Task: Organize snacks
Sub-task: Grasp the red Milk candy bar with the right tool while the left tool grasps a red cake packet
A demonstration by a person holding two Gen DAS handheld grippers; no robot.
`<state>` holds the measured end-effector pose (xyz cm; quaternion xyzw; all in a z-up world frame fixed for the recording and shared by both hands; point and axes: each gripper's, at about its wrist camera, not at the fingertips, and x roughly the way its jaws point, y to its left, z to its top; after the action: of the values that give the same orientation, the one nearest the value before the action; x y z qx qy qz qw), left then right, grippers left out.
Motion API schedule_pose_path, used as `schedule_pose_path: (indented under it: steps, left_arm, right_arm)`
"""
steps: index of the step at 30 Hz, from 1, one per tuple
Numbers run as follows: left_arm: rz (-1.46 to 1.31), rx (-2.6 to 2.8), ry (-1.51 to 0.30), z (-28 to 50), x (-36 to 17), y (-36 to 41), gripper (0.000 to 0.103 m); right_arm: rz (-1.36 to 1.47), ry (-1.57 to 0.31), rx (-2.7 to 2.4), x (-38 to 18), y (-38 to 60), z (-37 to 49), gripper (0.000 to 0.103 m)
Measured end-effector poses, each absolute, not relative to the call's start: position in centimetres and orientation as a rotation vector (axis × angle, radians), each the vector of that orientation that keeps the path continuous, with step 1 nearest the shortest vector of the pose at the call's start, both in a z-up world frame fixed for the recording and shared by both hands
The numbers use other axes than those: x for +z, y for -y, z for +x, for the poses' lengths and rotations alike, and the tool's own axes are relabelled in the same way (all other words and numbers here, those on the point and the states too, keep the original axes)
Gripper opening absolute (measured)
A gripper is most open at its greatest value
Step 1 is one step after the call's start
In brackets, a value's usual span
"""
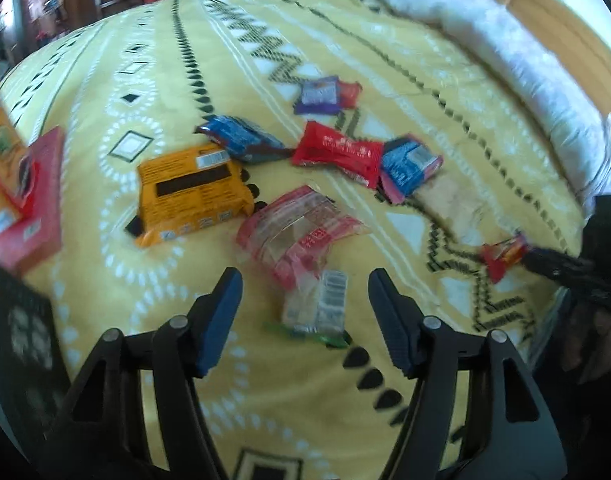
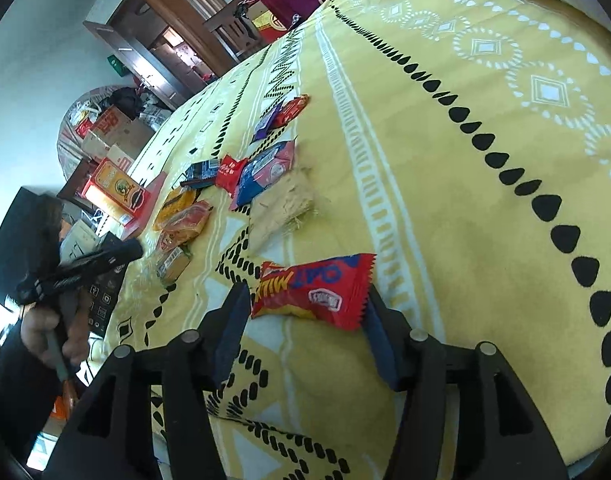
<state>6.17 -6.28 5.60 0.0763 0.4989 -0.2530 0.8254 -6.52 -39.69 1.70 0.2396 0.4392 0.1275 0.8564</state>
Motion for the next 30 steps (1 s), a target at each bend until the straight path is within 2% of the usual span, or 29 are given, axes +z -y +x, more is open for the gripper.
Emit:
schedule_pose_path:
  steps: [4, 9, 14, 16, 17, 19, 21, 23, 30]
  left_arm:
    - [0.253, -0.493, -0.980, 6.7, 5.7, 7.5, 0.068]
    - [0.365, -0.574, -0.905, 7.0, 6.3, 9.4, 0.084]
    - [0.429, -0.581, -0.972, 8.9, 3.7, 10.0, 0.086]
    - [0.423, -0.572, -0.991, 9.3, 3.1, 9.8, 0.085]
    - [0.424, -0.564, -1.002, 9.3, 2.9, 9.7, 0.083]
    - [0.430, -0.541, -1.016, 9.2, 2.7, 9.8, 0.063]
    - [0.411, -0.536, -1.014, 8.9, 3.0, 9.6, 0.054]
    - [0.398, -0.526, -1.004, 8.4, 3.4, 9.3, 0.051]
    - [0.296, -0.497, -0.937, 5.6, 7.1, 7.0, 0.050]
  right_arm:
    - [0.482, -0.926, 0.278, 2.1, 39.3, -6.9, 0.061]
    - [0.469, -0.939, 0.275, 2.4, 39.2, -7.3, 0.061]
    - [0.454, -0.945, 0.265, 2.8, 39.4, -7.6, 0.062]
    - [0.455, -0.949, 0.265, 2.9, 39.4, -7.9, 0.066]
    - [0.450, -0.950, 0.265, 3.0, 39.3, -8.1, 0.067]
    - [0.448, -0.945, 0.268, 3.3, 39.2, -8.3, 0.071]
    - [0.433, -0.944, 0.270, 3.5, 39.0, -8.4, 0.071]
    - [0.411, -0.947, 0.280, 3.9, 38.6, -8.3, 0.071]
    - [0.213, -0.966, 0.299, 6.8, 37.0, -7.5, 0.073]
